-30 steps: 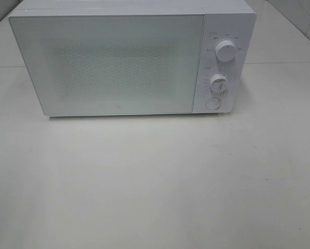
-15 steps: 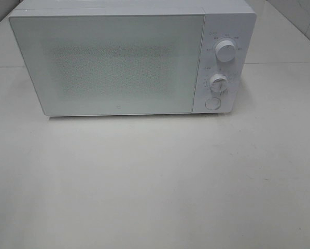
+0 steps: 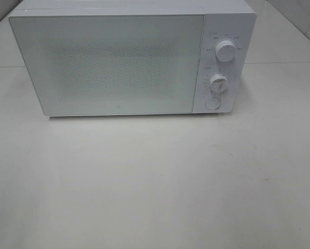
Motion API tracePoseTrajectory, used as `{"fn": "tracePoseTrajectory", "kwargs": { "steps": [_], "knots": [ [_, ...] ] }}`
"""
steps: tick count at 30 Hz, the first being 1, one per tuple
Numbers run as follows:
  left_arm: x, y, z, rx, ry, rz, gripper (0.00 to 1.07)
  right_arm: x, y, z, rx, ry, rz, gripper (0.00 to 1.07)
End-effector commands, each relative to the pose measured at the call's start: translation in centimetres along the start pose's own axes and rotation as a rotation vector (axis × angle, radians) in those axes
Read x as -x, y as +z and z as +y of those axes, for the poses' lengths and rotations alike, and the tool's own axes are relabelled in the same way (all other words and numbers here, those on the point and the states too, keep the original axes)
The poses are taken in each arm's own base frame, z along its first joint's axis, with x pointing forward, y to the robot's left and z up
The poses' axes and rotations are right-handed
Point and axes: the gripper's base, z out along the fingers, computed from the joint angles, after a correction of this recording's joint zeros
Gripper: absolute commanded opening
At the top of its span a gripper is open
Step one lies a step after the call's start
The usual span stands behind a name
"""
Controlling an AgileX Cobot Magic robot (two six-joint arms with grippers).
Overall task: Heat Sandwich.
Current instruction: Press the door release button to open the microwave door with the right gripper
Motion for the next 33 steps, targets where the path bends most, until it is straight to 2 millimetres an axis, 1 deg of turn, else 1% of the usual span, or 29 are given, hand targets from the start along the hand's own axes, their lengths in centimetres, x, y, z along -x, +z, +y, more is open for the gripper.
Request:
{"fn": "tracePoseTrajectory", "kwargs": {
  "steps": [1, 2, 3, 6, 7, 8, 11, 12, 13, 16, 17, 18, 21, 22, 23, 25, 26, 27, 29, 30, 31, 33],
  "knots": [
    [-0.3, -0.3, -0.1, -0.002, 0.0, -0.025, 1.01, 1.3, 0.9, 0.1, 0.002, -0.003, -0.043, 0.76],
    [-0.3, -0.3, -0.1, -0.002, 0.0, -0.025, 1.01, 1.3, 0.9, 0.1, 0.002, -0.003, -0.043, 0.76],
    [-0.3, -0.3, -0.1, -0.002, 0.0, -0.025, 1.01, 1.9, 1.7, 0.2, 0.004, -0.005, -0.049, 0.76],
    [-0.3, -0.3, -0.1, -0.002, 0.0, -0.025, 1.01, 2.6, 3.0, 0.3, 0.006, -0.01, -0.042, 0.76],
    [-0.3, -0.3, -0.1, -0.002, 0.0, -0.025, 1.01, 3.1, 3.9, 0.4, 0.008, -0.012, -0.042, 0.76],
    [-0.3, -0.3, -0.1, -0.002, 0.0, -0.025, 1.01, 3.1, 3.9, 0.4, 0.008, -0.012, -0.042, 0.76],
    [-0.3, -0.3, -0.1, -0.002, 0.0, -0.025, 1.01, 3.7, 5.4, 0.5, 0.011, -0.015, -0.036, 0.76],
    [-0.3, -0.3, -0.1, -0.002, 0.0, -0.025, 1.01, 3.7, 5.4, 0.5, 0.011, -0.015, -0.036, 0.76],
    [-0.3, -0.3, -0.1, -0.002, 0.0, -0.025, 1.01, 4.1, 6.6, 0.6, 0.014, -0.016, -0.027, 0.76],
    [-0.3, -0.3, -0.1, -0.002, 0.0, -0.025, 1.01, 4.6, 8.2, 0.8, 0.018, -0.019, -0.026, 0.76],
    [-0.3, -0.3, -0.1, -0.002, 0.0, -0.025, 1.01, 4.8, 9.2, 0.8, 0.021, -0.019, -0.022, 0.76],
    [-0.3, -0.3, -0.1, -0.002, 0.0, -0.025, 1.01, 4.8, 9.2, 0.8, 0.021, -0.019, -0.022, 0.76],
    [-0.3, -0.3, -0.1, -0.002, 0.0, -0.025, 1.01, 5.0, 10.9, 1.0, 0.026, -0.014, -0.013, 0.76],
    [-0.3, -0.3, -0.1, -0.002, 0.0, -0.025, 1.01, 5.0, 10.9, 1.0, 0.026, -0.014, -0.013, 0.76],
    [-0.3, -0.3, -0.1, -0.002, 0.0, -0.025, 1.01, 5.1, 12.0, 1.0, 0.028, -0.014, -0.009, 0.76],
    [-0.3, -0.3, -0.1, -0.002, 0.0, -0.025, 1.01, 5.1, 13.0, 1.1, 0.031, -0.009, -0.009, 0.76],
    [-0.3, -0.3, -0.1, -0.002, 0.0, -0.025, 1.01, 5.1, 14.0, 1.2, 0.034, -0.006, -0.005, 0.76],
    [-0.3, -0.3, -0.1, -0.002, 0.0, -0.025, 1.01, 5.1, 14.0, 1.2, 0.034, -0.006, -0.005, 0.76],
    [-0.3, -0.3, -0.1, -0.002, 0.0, -0.025, 1.01, 5.1, 15.1, 1.3, 0.037, 0.0, -0.001, 0.76],
    [-0.3, -0.3, -0.1, -0.002, 0.0, -0.025, 1.01, 4.9, 16.1, 1.3, 0.04, 0.007, 0.006, 0.76],
    [-0.3, -0.3, -0.1, -0.002, 0.0, -0.025, 1.01, 4.9, 16.1, 1.3, 0.04, 0.007, 0.006, 0.76],
    [-0.3, -0.3, -0.1, -0.002, 0.0, -0.025, 1.01, 4.8, 16.9, 1.4, 0.042, 0.009, 0.008, 0.76]
  ]
}}
